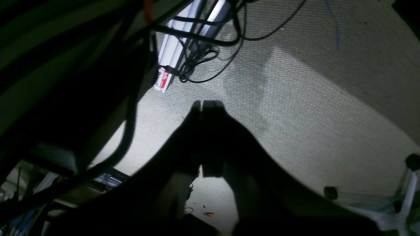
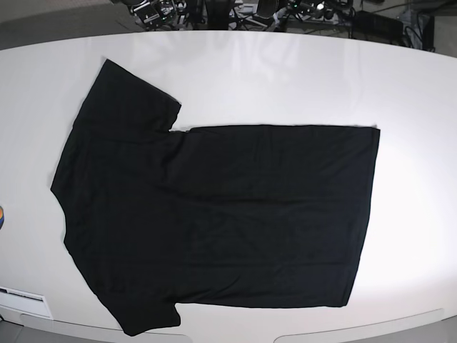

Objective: Fold the T-shirt properly

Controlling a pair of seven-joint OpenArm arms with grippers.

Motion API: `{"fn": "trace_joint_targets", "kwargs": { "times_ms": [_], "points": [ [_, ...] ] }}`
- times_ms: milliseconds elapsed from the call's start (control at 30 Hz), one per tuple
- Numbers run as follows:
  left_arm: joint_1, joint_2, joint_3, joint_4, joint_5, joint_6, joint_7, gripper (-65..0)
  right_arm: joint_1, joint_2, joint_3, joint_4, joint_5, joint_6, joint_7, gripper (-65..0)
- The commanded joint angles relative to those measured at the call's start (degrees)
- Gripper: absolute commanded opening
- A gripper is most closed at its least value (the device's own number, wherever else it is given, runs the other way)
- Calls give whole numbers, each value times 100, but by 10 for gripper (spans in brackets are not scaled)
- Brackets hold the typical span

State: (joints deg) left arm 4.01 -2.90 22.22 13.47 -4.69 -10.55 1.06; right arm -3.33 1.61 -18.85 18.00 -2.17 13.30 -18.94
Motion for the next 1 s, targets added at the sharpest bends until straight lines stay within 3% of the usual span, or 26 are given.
{"fn": "trace_joint_targets", "kwargs": {
  "times_ms": [0,600,800,900,967],
  "points": [
    [11,-11,22,28,-26,-37,-55,-650,15,13,9,37,-26,66,-37,-650],
    [9,-13,22,57,-24,-76,-7,-650,17,13,9,39,-39,66,-44,-650],
    [39,-85,24,361,369,-872,1202,-650,-162,55,9,339,-173,160,-1123,-650],
    [269,-286,26,721,415,-1058,1580,-650,-601,236,9,745,-155,527,-1241,-650],
    [549,-494,26,1119,313,-1095,1733,-650,-1008,415,9,1141,-28,603,-1244,-650]
  ]
}}
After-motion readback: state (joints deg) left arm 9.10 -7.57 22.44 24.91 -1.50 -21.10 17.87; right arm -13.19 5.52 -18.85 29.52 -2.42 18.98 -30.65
